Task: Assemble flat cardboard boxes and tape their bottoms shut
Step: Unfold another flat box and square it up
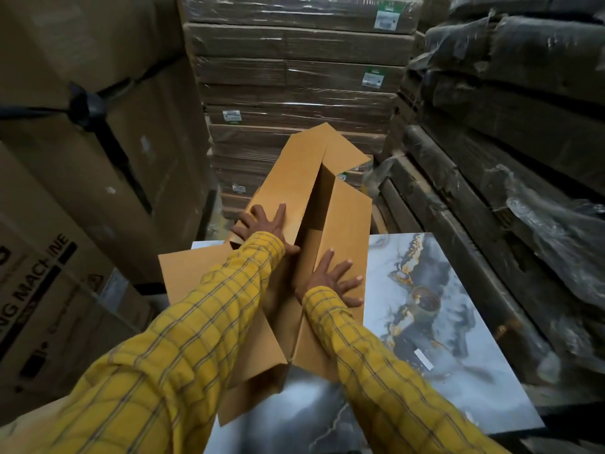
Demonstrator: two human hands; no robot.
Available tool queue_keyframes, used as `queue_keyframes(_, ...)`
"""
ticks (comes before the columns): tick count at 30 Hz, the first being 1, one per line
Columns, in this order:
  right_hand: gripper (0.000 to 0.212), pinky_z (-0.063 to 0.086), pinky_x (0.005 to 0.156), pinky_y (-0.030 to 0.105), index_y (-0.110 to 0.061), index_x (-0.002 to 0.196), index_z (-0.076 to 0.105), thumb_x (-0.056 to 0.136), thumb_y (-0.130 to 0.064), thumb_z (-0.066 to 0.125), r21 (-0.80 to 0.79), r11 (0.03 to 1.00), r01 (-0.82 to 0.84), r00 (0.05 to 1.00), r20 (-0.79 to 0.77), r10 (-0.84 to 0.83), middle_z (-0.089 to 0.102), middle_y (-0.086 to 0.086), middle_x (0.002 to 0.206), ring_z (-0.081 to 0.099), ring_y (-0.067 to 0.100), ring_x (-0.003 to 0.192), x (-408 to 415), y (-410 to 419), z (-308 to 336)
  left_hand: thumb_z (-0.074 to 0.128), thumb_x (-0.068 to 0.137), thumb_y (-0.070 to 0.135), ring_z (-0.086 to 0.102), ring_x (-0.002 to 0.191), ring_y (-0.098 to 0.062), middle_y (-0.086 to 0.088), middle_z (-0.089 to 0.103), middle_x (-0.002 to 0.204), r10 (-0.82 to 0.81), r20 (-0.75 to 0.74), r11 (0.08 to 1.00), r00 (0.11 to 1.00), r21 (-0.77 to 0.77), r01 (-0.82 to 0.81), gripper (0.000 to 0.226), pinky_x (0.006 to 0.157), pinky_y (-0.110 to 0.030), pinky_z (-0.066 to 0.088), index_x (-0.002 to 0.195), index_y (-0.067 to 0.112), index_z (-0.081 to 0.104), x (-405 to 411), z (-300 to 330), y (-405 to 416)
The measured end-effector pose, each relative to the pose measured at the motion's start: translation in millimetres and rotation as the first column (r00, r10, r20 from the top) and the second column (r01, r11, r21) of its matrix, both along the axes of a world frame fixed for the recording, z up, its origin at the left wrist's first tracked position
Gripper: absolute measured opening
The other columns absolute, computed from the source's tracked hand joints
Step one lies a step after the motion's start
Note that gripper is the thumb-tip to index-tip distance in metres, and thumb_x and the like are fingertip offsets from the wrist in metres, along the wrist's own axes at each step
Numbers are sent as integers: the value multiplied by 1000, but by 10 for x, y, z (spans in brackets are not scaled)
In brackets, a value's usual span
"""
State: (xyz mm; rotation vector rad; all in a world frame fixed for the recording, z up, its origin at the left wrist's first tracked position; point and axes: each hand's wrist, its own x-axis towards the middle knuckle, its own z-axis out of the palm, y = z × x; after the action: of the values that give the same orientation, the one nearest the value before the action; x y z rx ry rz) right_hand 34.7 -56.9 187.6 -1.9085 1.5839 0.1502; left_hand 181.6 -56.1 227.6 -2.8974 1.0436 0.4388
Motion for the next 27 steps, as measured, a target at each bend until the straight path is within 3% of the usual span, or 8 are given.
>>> queue_keyframes(2, 115, 5, 111, 77, -35, 153, -28, 90, -31, 68, 37, 999, 5, 1000, 14, -5, -30, 11, 162, -20, 53, 146, -31, -59, -28, 77, 58, 76, -5, 142, -57, -18, -16, 159, 6, -18, 999, 1000, 51, -5, 128, 108, -77, 16, 151, 50, -8, -13, -2, 8)
queue_keyframes(4, 110, 5, 113, 73, -34, 154, -27, 92, -28, 64, 28, 999, -23, 1000, -1, 23, -25, 13, 164, -15, 50, 149, -126, -144, -66, 78, 53, 78, -7, 142, -57, -18, -23, 159, 15, -20, 997, 1000, 79, -13, 126, 106, -77, 17, 149, 48, 3, -63, -16, 58)
queue_keyframes(8, 110, 7, 114, 72, -36, 154, -26, 92, -27, 65, 10, 994, -105, 992, -65, 106, -20, 11, 166, -10, 44, 152, -403, -298, -149, 67, 56, 85, -21, 143, -54, -19, -17, 162, 11, 50, 1000, 999, 13, -12, 110, 102, -84, 1, 142, 34, 21, -148, -46, 220)
queue_keyframes(12, 107, 5, 119, 68, -34, 155, -24, 94, -20, 62, -7, 981, -192, 977, -96, 190, -15, 12, 167, -8, 39, 154, -621, -213, -129, 69, 61, 80, -11, 148, -47, -13, -6, 164, 31, 2, 997, 1000, -77, -30, 119, 110, -78, 8, 150, 25, 13, -256, -152, 312)
queue_keyframes(15, 102, 3, 121, 62, -27, 157, -20, 95, -14, 60, -34, 973, -227, 972, -61, 225, -9, 16, 167, -5, 30, 156, -781, -155, -93, 69, 58, 81, -15, 147, -48, -14, -10, 163, 0, -3, 997, 1000, -71, 0, 121, 109, -75, 14, 151, 31, 9, -359, -174, 380)
queue_keyframes(18, 101, 20, 121, 54, -27, 158, -16, 95, -10, 59, -36, 972, -233, 971, 35, 235, 1, 14, 168, 14, 33, 154, -911, -175, -103, 73, 56, 79, -18, 146, -49, -10, -19, 163, -12, -57, 999, 998, -48, 9, 122, 106, -77, 14, 152, 40, 6, -402, -43, 455)
queue_keyframes(21, 96, 42, 106, 37, -28, 160, -8, 95, -7, 58, -97, 968, -232, 959, 144, 245, 19, 12, 165, 46, 37, 136, -974, -172, -45, 77, 57, 73, -13, 148, -45, -6, -22, 162, -12, -79, 995, 997, -95, 5, 117, 105, -77, 15, 150, 45, 12, -469, 86, 629)
queue_keyframes(27, 96, 42, 107, 38, -24, 161, -8, 94, -5, 58, -145, 954, -263, 948, 143, 283, 21, 17, 164, 47, 39, 135, -1240, -215, 49, 75, 62, 74, -13, 148, -41, -7, -27, 161, -8, -75, 998, 997, -55, 4, 118, 106, -75, 17, 152, 49, 4, -832, 189, 1015)
